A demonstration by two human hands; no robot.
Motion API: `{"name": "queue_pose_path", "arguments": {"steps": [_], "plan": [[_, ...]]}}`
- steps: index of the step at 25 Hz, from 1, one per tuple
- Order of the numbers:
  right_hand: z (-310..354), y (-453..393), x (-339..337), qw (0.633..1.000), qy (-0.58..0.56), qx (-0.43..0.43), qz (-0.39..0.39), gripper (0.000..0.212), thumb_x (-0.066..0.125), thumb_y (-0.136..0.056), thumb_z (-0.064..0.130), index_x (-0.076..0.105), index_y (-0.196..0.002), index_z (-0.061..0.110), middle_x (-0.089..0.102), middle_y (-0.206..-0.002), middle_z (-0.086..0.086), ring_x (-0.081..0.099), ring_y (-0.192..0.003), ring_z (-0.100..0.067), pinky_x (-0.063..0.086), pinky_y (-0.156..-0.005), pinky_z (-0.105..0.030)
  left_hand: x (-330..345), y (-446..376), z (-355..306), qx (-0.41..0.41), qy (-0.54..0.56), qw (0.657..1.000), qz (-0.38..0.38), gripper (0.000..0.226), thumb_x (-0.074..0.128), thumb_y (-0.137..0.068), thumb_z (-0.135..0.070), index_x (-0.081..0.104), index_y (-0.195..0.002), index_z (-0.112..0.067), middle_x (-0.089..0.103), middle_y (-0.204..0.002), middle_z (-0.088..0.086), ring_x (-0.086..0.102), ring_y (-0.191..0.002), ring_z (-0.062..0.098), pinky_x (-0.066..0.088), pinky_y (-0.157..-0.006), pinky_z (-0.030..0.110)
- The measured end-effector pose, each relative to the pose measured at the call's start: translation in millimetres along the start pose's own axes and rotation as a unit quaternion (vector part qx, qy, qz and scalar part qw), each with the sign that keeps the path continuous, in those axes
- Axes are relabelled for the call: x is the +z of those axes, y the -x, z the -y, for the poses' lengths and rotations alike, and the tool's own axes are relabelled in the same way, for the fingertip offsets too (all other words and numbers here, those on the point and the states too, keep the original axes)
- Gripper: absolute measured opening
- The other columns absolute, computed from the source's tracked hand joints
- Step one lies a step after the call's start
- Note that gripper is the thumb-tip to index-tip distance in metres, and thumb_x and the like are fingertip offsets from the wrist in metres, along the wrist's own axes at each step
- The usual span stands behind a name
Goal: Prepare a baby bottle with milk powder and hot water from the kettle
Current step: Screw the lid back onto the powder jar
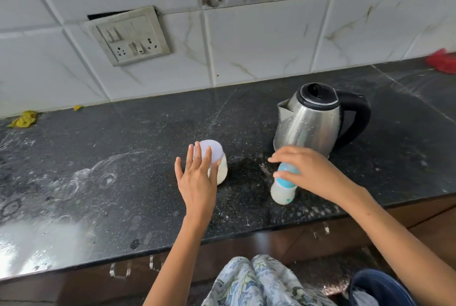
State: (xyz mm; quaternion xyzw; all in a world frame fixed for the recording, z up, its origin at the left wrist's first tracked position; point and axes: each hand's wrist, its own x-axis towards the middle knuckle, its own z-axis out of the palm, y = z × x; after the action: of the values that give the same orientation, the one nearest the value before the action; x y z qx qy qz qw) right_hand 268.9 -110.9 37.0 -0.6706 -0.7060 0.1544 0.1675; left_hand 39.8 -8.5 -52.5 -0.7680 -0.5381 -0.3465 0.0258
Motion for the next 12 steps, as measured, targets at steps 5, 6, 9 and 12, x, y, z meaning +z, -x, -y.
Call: {"name": "queue_pose_path", "arguments": {"steps": [5,6,9,12], "plan": [[-12,20,14,0.998,-0.034,0.061,-0.003,0.052,0.077,-0.08,0.024,0.057,-0.128,0.031,0.055,-0.125,0.011,0.056,-0.112,-0.014,0.046,-0.091,-0.033,5,2,-7,0.028,-0.027,0.999,-0.019,0.036,0.04,-0.093,-0.024,0.071,-0.11,-0.014,0.065,-0.124,0.014,0.06,-0.117,0.03,0.027,-0.102,0.047],[-11,17,16,0.997,-0.048,0.063,-0.019,0.048,0.076,-0.08,0.02,0.059,-0.124,0.03,0.057,-0.124,0.009,0.057,-0.112,-0.017,0.046,-0.092,-0.035,4,2,-7,0.028,-0.026,0.999,-0.023,0.035,0.042,-0.092,-0.023,0.071,-0.109,-0.014,0.066,-0.122,0.013,0.061,-0.115,0.029,0.028,-0.101,0.047],[-6,-4,15,0.995,-0.056,0.064,-0.048,0.048,0.075,-0.081,0.014,0.056,-0.123,0.027,0.059,-0.126,0.007,0.057,-0.107,-0.018,0.046,-0.092,-0.036,3,3,-7,0.015,-0.016,0.999,-0.025,0.035,0.043,-0.093,-0.025,0.072,-0.109,-0.016,0.067,-0.122,0.01,0.061,-0.116,0.028,0.033,-0.102,0.049],[2,-37,9,0.994,-0.05,0.067,-0.069,0.048,0.075,-0.082,0.015,0.05,-0.123,0.021,0.061,-0.119,0.0,0.051,-0.084,-0.014,0.043,-0.078,-0.033,5,3,-8,0.011,-0.009,0.999,-0.031,0.035,0.043,-0.092,-0.025,0.072,-0.11,-0.016,0.067,-0.121,0.008,0.061,-0.116,0.028,0.027,-0.106,0.048]]}}
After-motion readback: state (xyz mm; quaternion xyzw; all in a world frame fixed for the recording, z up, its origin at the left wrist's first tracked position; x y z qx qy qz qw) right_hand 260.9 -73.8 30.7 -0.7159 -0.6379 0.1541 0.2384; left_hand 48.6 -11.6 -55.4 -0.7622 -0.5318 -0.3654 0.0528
